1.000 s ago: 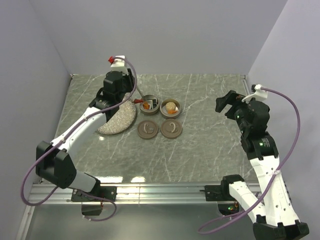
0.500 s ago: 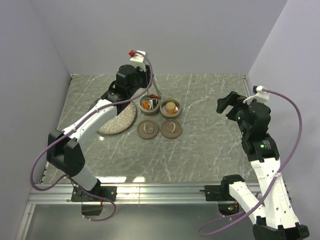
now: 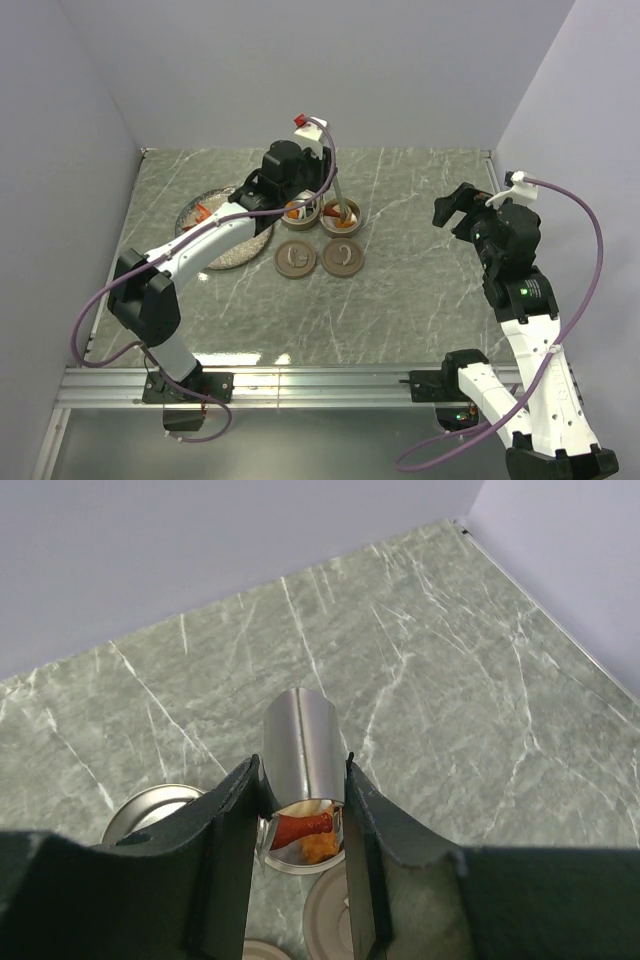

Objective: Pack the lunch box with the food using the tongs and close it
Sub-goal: Place the food into the lunch box, then pick up the food using the clamp

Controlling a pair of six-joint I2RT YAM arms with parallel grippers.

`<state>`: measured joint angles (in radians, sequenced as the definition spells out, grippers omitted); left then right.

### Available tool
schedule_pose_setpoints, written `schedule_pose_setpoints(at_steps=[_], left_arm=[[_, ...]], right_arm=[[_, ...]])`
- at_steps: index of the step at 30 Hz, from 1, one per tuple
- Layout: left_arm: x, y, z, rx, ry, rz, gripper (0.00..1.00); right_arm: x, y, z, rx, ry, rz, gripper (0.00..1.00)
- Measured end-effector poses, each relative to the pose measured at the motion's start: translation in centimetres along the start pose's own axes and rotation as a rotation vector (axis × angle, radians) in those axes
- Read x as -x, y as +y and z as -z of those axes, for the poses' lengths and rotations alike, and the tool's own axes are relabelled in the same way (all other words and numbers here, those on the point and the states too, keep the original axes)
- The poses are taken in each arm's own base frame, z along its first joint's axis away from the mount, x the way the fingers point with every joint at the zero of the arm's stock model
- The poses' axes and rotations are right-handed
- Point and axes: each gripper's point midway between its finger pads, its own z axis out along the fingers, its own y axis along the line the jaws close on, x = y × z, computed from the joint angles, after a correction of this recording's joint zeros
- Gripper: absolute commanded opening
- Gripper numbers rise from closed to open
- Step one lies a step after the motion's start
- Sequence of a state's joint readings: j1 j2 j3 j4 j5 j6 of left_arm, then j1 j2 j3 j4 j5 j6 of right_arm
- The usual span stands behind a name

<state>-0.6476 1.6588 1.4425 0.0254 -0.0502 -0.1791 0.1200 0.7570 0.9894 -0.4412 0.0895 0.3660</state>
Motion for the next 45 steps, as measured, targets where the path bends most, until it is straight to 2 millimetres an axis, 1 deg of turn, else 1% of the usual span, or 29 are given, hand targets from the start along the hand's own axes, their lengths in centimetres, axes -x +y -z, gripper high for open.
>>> schedule_pose_setpoints(at_steps=[5,8,9,15,19,25,29,31,33,35,36,37,39,41,42,45], left_arm=[[-0.6,-0.5,-0.3,-0.008,0.017,-0.003,0.24],[-0.7,-0.5,-0.4,-0.008,0.019,-0.003,0.34],[-0.8,-0.5,-0.5,-0.007,0.02,-0.003,0.41],[-0.8,-0.5,-0.7,-0.005,0.02,-0.002,0.5],[-0.5,-0.3,-0.7,0.003,0.014,-0.003,0.51],[-0.3,0.0,-0.7,0.025,0.008,-0.003,0.48],[-0.1,0.7,-0.6,0.064,-0.002,-0.009,0.46],[0.4,1.4,-0.3,0.091,-0.014,-0.016,0.46],[1.5,2.5,0.4,0.123,-0.035,-0.017,0.46],[3.0,4.3,1.5,0.166,-0.064,-0.009,0.47],[3.8,5.8,2.4,0.2,-0.081,-0.003,0.47],[4.9,7.7,3.4,0.244,-0.106,0.005,0.47],[6.4,11.2,5.6,0.329,-0.141,0.018,0.47],[7.6,15.1,8.1,0.435,-0.179,0.032,0.48],[7.9,17.0,9.5,0.494,-0.191,0.041,0.48],[7.2,20.9,12.7,0.639,-0.197,0.075,0.49]], right_arm=[[0.0,0.0,0.0,0.0,0.001,0.0,0.99],[0.0,0.0,0.0,0.0,0.001,0.0,0.99],[0.0,0.0,0.0,-0.001,0.001,0.0,0.99],[0.0,0.0,0.0,-0.001,0.001,0.001,0.99],[0.0,0.0,0.0,-0.001,0.001,0.001,0.99],[0.0,0.0,0.0,-0.001,0.001,0.001,0.99],[0.0,0.0,0.0,-0.001,0.0,0.0,0.99],[0.0,0.0,0.0,-0.001,0.0,0.0,0.99],[0.0,0.0,0.0,0.0,0.0,0.0,0.99],[-0.1,0.0,0.0,-0.001,0.001,0.0,0.99],[-0.2,-0.1,-0.1,0.0,0.001,0.0,0.99],[-0.4,-0.1,-0.1,-0.002,0.004,0.0,0.99],[-0.7,-0.2,-0.2,-0.004,0.011,0.001,0.99],[-1.0,-0.3,-0.3,-0.006,0.017,-0.001,0.99],[-1.1,-0.4,-0.4,-0.006,0.019,-0.001,0.99],[-1.1,-0.3,-0.5,-0.004,0.019,-0.002,0.99]])
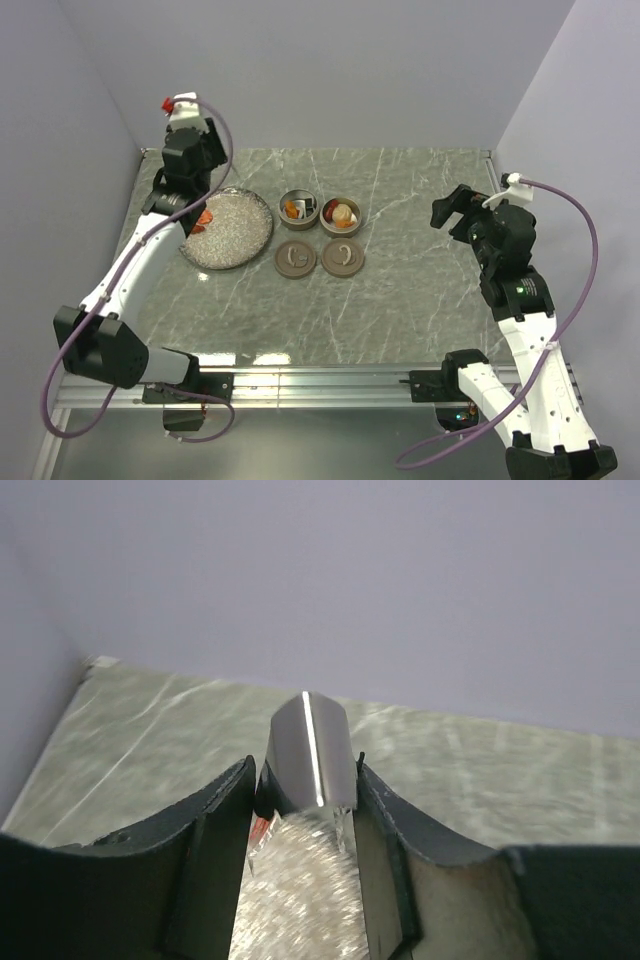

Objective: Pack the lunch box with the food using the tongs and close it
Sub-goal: Pick up the food using the clamp

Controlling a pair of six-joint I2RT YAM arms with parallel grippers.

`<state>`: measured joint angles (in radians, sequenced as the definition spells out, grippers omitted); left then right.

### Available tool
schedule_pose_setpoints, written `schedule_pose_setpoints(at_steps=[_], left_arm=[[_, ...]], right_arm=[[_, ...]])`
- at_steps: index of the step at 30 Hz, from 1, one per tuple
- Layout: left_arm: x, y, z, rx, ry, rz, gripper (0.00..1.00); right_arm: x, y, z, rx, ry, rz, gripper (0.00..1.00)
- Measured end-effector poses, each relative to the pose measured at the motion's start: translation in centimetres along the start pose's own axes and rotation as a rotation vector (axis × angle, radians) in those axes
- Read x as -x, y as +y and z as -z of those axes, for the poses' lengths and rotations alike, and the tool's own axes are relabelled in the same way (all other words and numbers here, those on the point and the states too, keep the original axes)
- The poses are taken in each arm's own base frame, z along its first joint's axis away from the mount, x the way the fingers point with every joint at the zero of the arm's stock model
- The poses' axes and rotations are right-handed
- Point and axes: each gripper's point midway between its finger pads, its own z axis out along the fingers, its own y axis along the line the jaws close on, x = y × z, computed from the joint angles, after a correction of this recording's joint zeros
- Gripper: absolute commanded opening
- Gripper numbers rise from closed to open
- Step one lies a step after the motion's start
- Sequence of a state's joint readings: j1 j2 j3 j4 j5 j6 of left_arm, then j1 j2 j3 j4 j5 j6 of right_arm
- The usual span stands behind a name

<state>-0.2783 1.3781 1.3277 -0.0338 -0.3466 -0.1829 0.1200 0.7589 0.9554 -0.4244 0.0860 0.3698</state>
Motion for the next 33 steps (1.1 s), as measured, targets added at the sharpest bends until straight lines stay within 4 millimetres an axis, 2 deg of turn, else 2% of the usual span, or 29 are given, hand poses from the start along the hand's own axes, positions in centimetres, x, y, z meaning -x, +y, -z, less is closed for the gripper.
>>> schedule_pose_setpoints(at_steps=[4,8,12,18,22,26,33], left_arm=[[-2.6,4.2,1.0,0.161,0.04,0.019,0.49],[-5.6,6.6,1.5,0.292,0.095,0.021,0.48],[-7.3,8.8,2.1,0.392,0.104,0.04,0.49],[-8.6,12.1,2.8,0.495,0.088,0.099,0.49],[-8.8,13.3,2.7,0.529,0.062,0.14,0.5],[-8.6,13.6,2.3,0.536,0.041,0.166,0.49],[-9.5,14.1,2.0,0.566,0.049,0.172,0.47]], right_arm=[[0.1,0.2,-0.4,0.007,-0.003,-0.001,0.99],[-0.4,0.3,-0.9,0.009,0.019,0.001,0.99],[-0.6,0.3,-1.1,0.01,0.028,0.002,0.99],[-0.5,0.3,-1.0,0.014,0.027,0.002,0.99],[-0.5,0.4,-1.0,0.015,0.025,0.002,0.99],[-0.4,0.4,-0.9,0.016,0.023,0.002,0.99],[-0.4,0.4,-0.9,0.016,0.023,0.002,0.99]])
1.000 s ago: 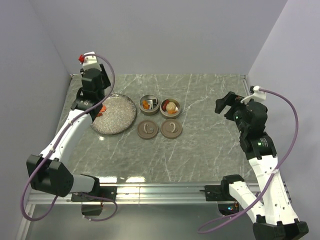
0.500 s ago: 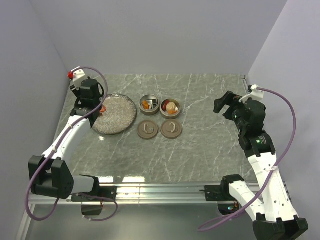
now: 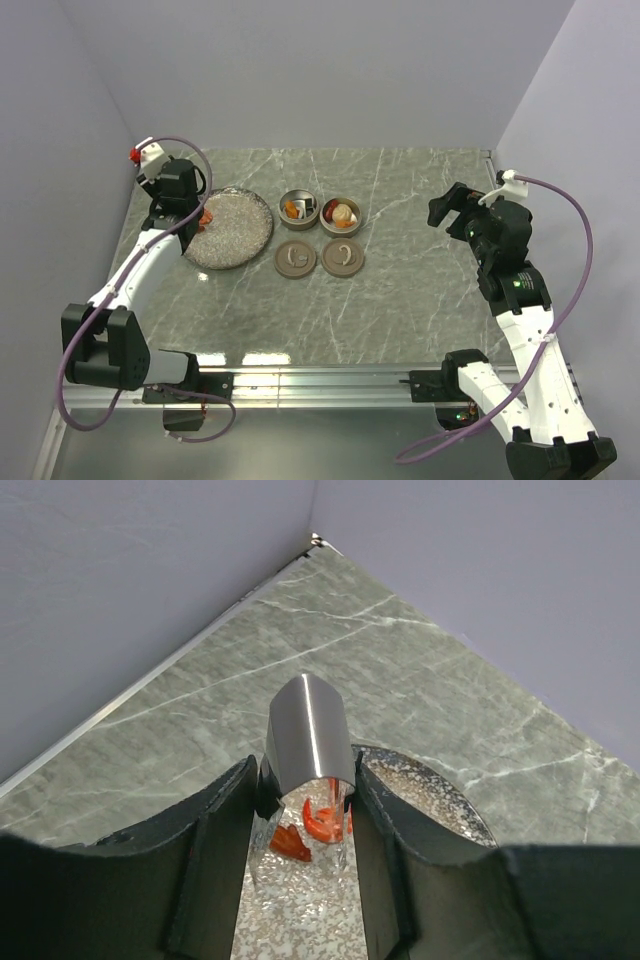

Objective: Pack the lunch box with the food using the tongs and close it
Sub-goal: Pick up the food using the clamp

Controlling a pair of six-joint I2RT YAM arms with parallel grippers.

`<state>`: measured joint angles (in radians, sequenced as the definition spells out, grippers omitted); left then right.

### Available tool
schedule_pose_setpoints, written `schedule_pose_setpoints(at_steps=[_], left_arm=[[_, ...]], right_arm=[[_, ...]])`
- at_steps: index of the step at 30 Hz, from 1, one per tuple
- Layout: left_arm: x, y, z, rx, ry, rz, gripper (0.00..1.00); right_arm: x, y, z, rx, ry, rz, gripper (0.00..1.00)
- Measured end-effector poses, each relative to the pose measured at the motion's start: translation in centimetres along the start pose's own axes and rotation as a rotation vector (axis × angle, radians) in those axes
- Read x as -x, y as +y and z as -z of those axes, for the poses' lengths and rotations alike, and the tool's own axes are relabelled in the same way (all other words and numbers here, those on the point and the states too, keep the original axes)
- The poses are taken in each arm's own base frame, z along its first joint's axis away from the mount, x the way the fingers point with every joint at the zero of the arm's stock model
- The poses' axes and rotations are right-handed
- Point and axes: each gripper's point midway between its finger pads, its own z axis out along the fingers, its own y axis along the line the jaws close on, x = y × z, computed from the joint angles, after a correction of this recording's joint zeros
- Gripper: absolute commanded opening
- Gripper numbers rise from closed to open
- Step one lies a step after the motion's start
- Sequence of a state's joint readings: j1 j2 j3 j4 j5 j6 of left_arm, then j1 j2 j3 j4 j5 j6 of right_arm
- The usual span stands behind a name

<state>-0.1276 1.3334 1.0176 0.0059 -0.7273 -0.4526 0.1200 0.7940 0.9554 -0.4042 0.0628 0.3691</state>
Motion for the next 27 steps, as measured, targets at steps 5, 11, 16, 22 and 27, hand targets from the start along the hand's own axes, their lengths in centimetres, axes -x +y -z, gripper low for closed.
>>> schedule_pose_setpoints(at_steps=[5,11,16,22,27], left_arm=[[0.2,0.9,0.3,0.036,-0.012,0.009,0.47],[0.0,1.7,0.6,0.054,-0.018,0.007,0.47],[-0.2,1.6,0.4,0.054,-0.019,0.007,0.47],[-1.3,1.5,-0.3,0.063,-0.002,-0.014,0.45],[-1.3,1.5,-0.6,0.066,-0.006,-0.009,0.42]], right_arm=[[0.0,0.0,0.0,0.0,0.0,0.0,0.99],[-0.2,0.0,-0.3,-0.002,0.011,0.001,0.99],[-0.4,-0.1,-0.4,-0.003,0.016,0.004,0.99],[-0.3,-0.1,-0.3,-0.004,0.014,0.005,0.99],[-0.3,-0.1,-0.3,-0.005,0.012,0.005,0.99]])
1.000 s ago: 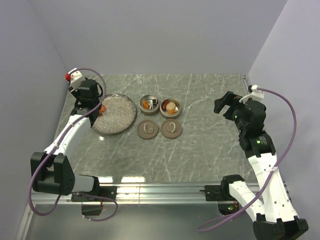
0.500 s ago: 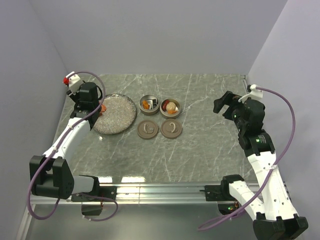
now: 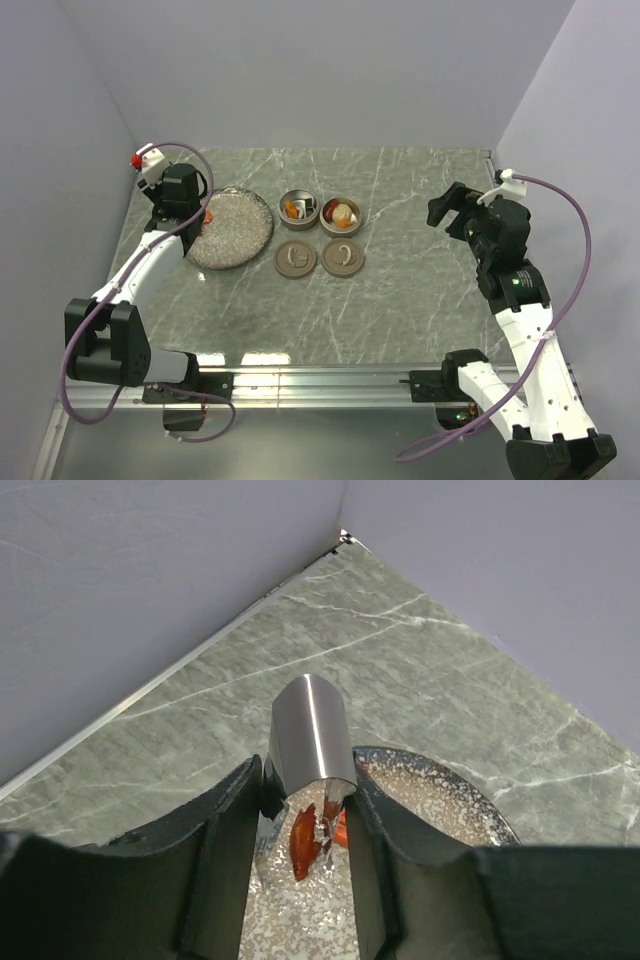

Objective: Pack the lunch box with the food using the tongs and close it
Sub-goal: Pick up the food using the clamp, then place the food into the lunch box

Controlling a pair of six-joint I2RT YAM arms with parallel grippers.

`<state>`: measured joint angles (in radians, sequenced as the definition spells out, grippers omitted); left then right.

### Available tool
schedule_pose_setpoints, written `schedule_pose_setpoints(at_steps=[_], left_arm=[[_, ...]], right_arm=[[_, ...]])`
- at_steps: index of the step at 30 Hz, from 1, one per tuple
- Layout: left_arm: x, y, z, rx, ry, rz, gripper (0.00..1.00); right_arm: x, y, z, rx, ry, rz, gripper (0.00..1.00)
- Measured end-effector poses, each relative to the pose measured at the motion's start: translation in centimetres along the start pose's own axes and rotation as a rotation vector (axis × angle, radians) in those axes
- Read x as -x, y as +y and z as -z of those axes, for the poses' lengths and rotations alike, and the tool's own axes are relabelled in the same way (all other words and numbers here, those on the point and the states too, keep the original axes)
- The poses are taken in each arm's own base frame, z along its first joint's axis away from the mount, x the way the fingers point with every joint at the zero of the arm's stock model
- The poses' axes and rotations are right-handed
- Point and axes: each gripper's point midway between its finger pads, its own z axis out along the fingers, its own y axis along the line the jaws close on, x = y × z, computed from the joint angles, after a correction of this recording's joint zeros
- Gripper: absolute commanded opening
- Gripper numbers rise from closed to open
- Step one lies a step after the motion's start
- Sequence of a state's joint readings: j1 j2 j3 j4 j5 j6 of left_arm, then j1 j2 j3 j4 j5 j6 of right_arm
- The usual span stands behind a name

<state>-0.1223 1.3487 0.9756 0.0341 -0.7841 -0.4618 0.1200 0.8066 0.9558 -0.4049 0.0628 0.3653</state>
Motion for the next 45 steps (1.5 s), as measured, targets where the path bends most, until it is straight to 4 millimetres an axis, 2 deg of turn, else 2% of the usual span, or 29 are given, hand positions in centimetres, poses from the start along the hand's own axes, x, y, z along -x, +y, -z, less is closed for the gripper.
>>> schedule_pose_setpoints(at_steps=[2,8,16,22,28,32,34,37,40,42,45], left_arm=[[0.0,0.0,-0.2,0.003,-0.003,0.002,0.34],[-0.1,0.2,-0.3,0.007,0.0,-0.001,0.21],[-0.2,-0.3,-0.2,-0.028,0.012,-0.019,0.17],[0.3,-2.1,0.5,-0.124,0.037,-0.014,0.16],[3.0,-7.2,3.0,-0.297,0.022,0.024,0.15],[4.0,-12.0,6.1,-0.446,0.026,0.033,0.15],[4.0,-15.0,8.1,-0.531,0.039,0.031,0.15],[3.2,-19.0,10.8,-0.638,0.067,0.018,0.15],[1.5,-22.1,13.1,-0.719,0.108,-0.003,0.15],[0.0,-23.2,14.0,-0.749,0.14,-0.026,0.15],[-1.4,-23.9,14.2,-0.758,0.169,-0.051,0.15]], right_arm=[[0.0,0.0,0.0,0.0,0.0,0.0,0.99],[0.0,0.0,0.0,-0.001,0.0,0.0,0.99],[0.0,0.0,0.0,-0.001,0.0,0.0,0.99],[0.0,0.0,0.0,0.0,0.0,-0.001,0.99],[0.0,0.0,0.0,0.0,-0.001,-0.005,0.99],[0.2,0.1,0.2,0.002,-0.007,-0.005,0.99],[0.3,0.1,0.3,0.004,-0.012,-0.006,0.99],[0.4,0.1,0.6,0.006,-0.019,-0.006,0.99],[0.6,0.0,0.9,0.004,-0.027,-0.007,0.99],[0.7,0.0,1.2,0.002,-0.035,-0.008,0.99],[0.9,-0.2,1.7,-0.007,-0.046,-0.008,0.99]])
